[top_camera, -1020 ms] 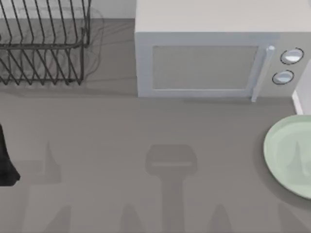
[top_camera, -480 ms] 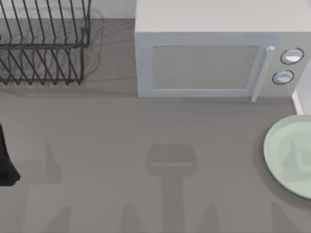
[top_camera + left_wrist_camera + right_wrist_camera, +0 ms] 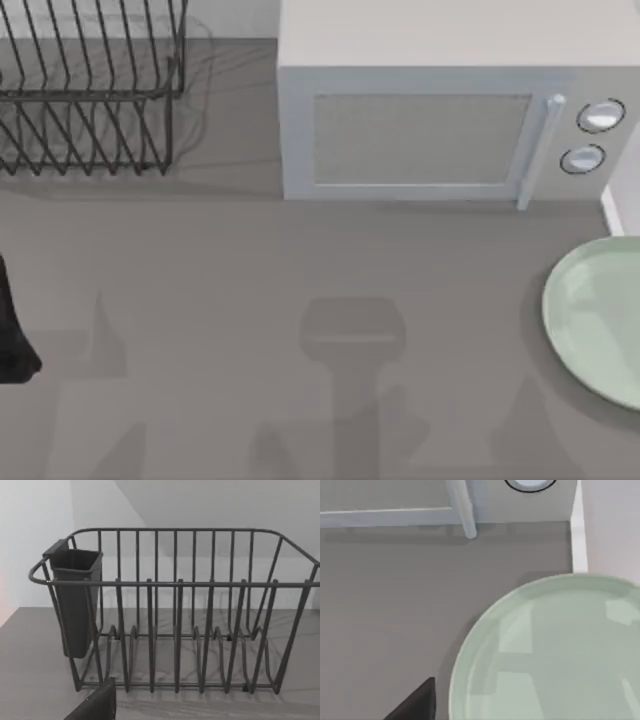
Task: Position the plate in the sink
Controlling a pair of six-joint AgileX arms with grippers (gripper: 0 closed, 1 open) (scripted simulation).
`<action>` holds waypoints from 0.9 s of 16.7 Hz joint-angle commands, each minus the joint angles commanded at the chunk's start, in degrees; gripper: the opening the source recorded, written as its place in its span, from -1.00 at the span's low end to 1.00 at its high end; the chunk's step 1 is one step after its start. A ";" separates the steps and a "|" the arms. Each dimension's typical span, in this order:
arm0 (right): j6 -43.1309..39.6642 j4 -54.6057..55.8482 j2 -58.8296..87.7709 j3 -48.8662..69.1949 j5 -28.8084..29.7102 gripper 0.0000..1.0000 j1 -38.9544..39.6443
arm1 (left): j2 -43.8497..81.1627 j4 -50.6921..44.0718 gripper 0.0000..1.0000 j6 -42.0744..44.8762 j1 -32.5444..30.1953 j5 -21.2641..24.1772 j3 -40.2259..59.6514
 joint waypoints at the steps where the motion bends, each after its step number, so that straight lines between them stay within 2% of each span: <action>1: 1.08 -3.41 5.91 4.18 0.00 1.00 1.03 | 0.00 0.00 1.00 0.00 0.00 0.00 0.00; 9: 8.23 -26.06 45.93 32.04 0.01 1.00 7.90 | 0.00 0.00 1.00 0.00 0.00 0.00 0.00; 15: 9.95 -31.51 54.92 38.65 0.01 1.00 9.55 | 0.00 0.00 1.00 0.00 0.00 0.00 0.00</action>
